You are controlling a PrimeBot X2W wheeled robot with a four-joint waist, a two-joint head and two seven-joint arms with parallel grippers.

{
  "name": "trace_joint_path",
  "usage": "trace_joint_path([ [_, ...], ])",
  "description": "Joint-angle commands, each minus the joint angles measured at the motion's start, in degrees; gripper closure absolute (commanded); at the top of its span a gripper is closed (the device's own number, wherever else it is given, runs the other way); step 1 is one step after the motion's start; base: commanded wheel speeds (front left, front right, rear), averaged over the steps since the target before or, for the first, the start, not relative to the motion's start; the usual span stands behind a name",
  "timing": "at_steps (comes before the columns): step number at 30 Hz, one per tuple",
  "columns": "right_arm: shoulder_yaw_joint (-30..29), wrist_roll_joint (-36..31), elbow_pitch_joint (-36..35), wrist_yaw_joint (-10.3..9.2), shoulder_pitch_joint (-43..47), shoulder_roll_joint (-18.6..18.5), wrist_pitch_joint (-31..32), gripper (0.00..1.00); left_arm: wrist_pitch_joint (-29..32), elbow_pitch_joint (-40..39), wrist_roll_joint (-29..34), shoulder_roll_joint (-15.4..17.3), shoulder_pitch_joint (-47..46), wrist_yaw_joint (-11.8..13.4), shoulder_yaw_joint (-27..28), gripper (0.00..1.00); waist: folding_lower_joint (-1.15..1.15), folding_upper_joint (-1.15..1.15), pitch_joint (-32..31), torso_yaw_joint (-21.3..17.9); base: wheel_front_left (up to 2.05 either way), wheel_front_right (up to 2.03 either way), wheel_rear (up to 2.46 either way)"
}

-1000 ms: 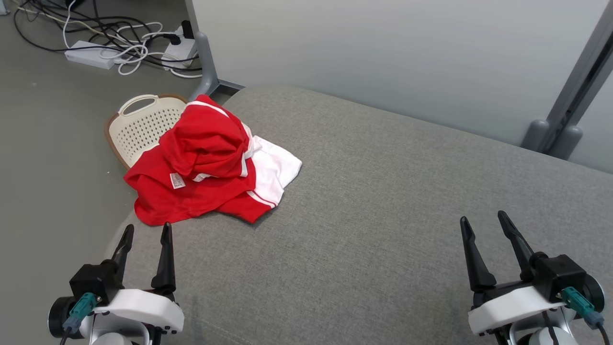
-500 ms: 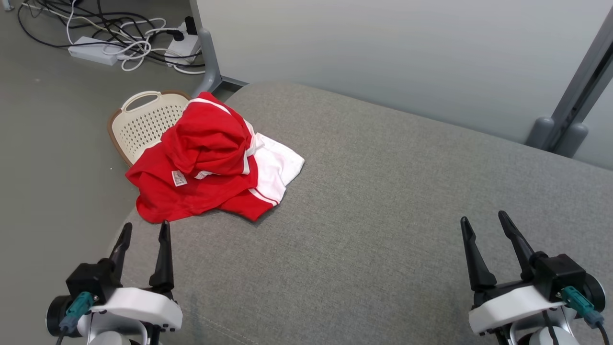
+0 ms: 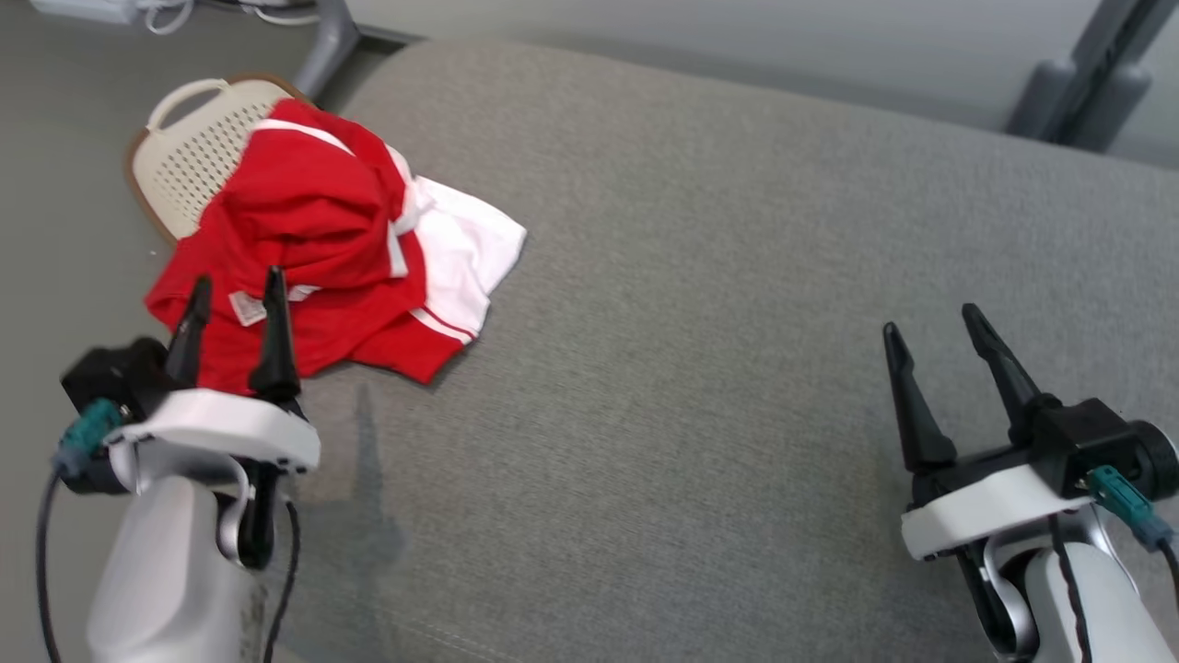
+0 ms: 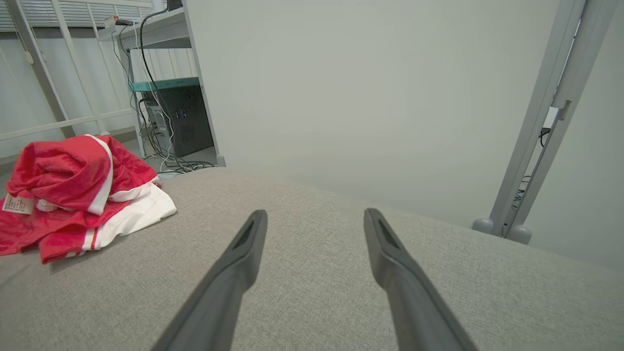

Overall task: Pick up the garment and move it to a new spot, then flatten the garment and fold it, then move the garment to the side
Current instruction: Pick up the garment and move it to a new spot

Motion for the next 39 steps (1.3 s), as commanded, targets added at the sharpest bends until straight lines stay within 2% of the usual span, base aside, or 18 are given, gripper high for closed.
trace_joint_path([
  [1, 0.36, -0.09, -0.26, 0.01, -0.95, -0.38, 0.13, 0.0, 0.22, 2.06, -0.54, 0.69, -2.22, -0.23, 0.18, 0.0, 0.0, 0.0, 4.14, -3.56, 0.0, 0.0, 0.0],
  [12, 1.68, 1.2, 0.69, 0.01, -4.27, -0.99, -0.5, 0.0, 3.47, 23.33, -5.1, 7.7, -16.54, -0.96, 1.55, 0.0, 0.0, 0.0, 8.81, -7.97, 0.0, 0.0, 0.0],
  [20, 1.82, 1.89, 1.34, 0.01, -5.35, -0.68, -1.23, 0.0, 5.28, 32.88, -6.32, 10.21, -21.86, -0.95, 0.87, 0.0, 0.0, 0.0, 9.76, -9.41, 0.0, 0.0, 0.0],
  [21, 1.86, 1.89, 1.46, 0.01, -5.4, -0.63, -1.3, 0.0, 5.1, 33.52, -6.48, 10.42, -22.35, -0.97, 0.7, 0.3, 0.0, 0.0, 9.82, -9.51, 0.0, 0.0, 0.0],
  [22, 1.83, 2.07, 1.52, 0.01, -5.43, -0.56, -1.31, 0.0, 4.99, 33.93, -6.49, 10.58, -22.7, -1.0, 0.42, 0.73, 0.0, 0.0, 9.89, -9.6, 0.0, 0.0, 0.0],
  [23, 1.82, 2.17, 1.6, 0.01, -5.45, -0.54, -1.43, 0.0, 5.22, 34.59, -6.34, 10.78, -22.93, -0.95, -0.02, 1.0, 0.0, 0.0, 9.95, -9.67, 0.0, 0.0, 0.0],
  [32, 1.22, 2.84, 2.79, 0.01, -4.41, 0.09, -2.05, 0.0, 2.63, 36.33, -6.0, 12.46, -22.0, -1.01, -2.73, 1.0, 0.0, 0.0, 8.25, -9.73, 0.0, 0.0, 0.0],
  [39, 0.01, 3.34, 3.29, 0.01, -2.71, 0.4, -2.61, 0.0, 0.0, 31.38, -5.05, 13.34, -18.73, -0.36, -2.85, 1.0, 0.0, 0.0, 4.9, -8.42, 0.0, 0.0, 0.0],
])
